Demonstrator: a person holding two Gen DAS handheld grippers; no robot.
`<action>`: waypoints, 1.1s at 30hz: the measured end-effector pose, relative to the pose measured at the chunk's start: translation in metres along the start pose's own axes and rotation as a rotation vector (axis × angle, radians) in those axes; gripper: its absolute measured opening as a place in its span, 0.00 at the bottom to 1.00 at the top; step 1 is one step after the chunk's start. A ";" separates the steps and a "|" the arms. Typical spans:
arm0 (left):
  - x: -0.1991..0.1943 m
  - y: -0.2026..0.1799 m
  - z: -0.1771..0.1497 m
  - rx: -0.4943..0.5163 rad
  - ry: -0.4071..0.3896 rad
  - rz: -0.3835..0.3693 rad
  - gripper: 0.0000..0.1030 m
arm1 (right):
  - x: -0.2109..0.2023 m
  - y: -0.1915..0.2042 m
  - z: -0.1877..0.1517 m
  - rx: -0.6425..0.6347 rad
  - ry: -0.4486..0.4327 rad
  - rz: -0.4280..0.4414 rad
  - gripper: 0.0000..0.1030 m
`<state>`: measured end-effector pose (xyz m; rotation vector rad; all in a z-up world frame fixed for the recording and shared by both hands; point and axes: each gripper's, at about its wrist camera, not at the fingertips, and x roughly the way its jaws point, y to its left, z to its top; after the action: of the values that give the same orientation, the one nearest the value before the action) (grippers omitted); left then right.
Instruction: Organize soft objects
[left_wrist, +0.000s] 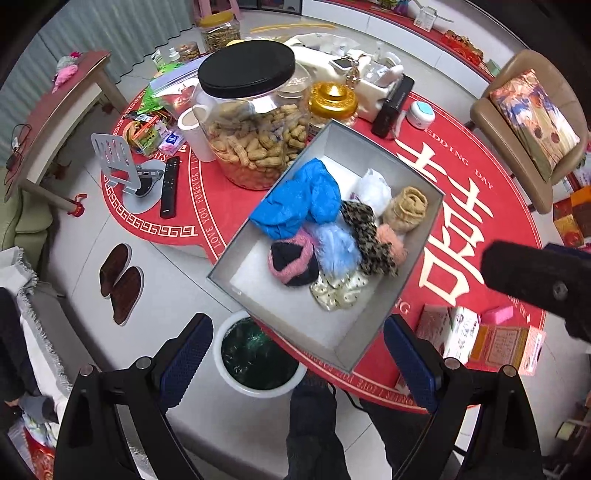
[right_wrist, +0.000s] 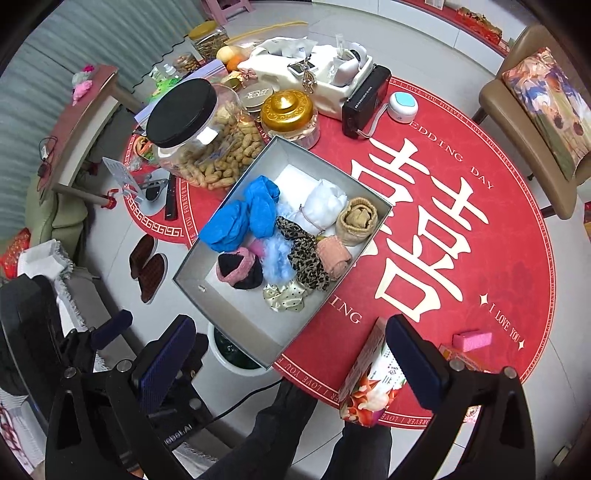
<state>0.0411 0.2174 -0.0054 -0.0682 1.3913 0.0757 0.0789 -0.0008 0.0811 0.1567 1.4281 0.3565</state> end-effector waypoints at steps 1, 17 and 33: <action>-0.002 -0.001 -0.003 0.006 0.000 0.000 0.92 | -0.002 0.001 -0.003 0.003 -0.004 -0.006 1.00; -0.024 -0.011 -0.017 0.081 -0.003 0.021 0.92 | -0.016 -0.007 -0.021 0.055 -0.028 0.006 1.00; -0.029 -0.016 -0.015 0.112 0.002 0.043 0.92 | -0.019 -0.010 -0.024 0.057 -0.033 0.010 1.00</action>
<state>0.0226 0.1992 0.0202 0.0550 1.3965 0.0327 0.0548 -0.0194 0.0924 0.2154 1.4058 0.3206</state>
